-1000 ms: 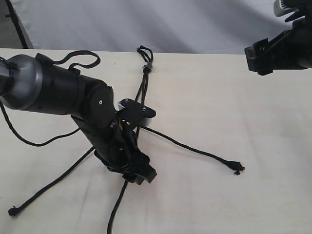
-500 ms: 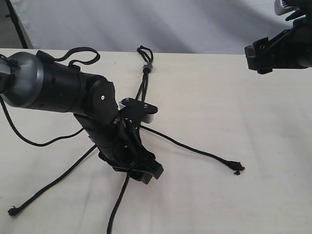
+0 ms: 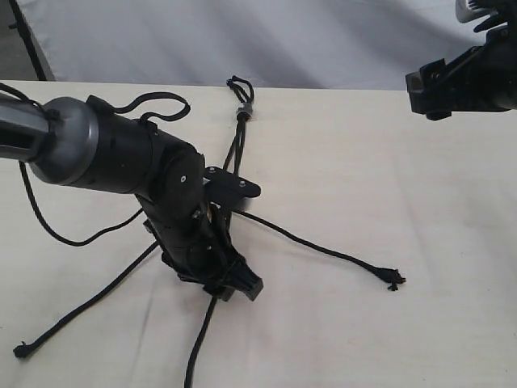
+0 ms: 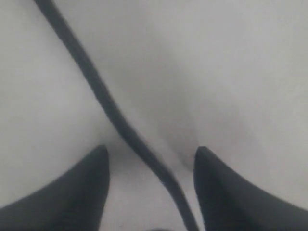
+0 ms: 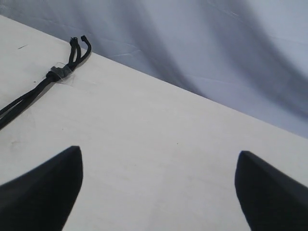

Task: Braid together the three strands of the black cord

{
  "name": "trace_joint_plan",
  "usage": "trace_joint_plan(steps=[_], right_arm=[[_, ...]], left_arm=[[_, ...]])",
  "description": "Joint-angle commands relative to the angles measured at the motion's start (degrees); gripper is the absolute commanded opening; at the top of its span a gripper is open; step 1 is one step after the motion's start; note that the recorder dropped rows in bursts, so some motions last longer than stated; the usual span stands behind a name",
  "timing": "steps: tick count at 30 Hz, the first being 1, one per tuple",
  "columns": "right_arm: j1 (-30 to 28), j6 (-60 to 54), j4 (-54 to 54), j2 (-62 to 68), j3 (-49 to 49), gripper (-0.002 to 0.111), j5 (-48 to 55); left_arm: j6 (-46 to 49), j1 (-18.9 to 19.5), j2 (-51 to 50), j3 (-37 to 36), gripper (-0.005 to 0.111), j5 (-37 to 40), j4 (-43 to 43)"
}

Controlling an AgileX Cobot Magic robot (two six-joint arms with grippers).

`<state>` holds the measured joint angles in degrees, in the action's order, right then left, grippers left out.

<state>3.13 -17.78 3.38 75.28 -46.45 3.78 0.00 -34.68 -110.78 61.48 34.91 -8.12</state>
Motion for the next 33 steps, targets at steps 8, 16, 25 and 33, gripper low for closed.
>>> trace_joint_plan(steps=[8,16,25,33], right_arm=[[-0.28,0.63,0.19,-0.36,0.06,0.08,-0.48],[-0.28,0.63,0.29,-0.25,0.06,0.08,-0.48],[-0.21,0.63,0.86,-0.25,0.06,0.08,-0.48],[-0.21,0.63,1.14,-0.25,0.06,0.08,-0.85]], left_arm=[[0.0,-0.02,-0.26,2.1,0.001,9.19,5.33],[1.09,0.72,2.14,7.52,0.001,16.62,18.37],[4.3,5.08,1.1,7.53,0.001,11.92,30.58],[4.5,8.94,-2.31,4.33,0.001,5.11,30.34]])
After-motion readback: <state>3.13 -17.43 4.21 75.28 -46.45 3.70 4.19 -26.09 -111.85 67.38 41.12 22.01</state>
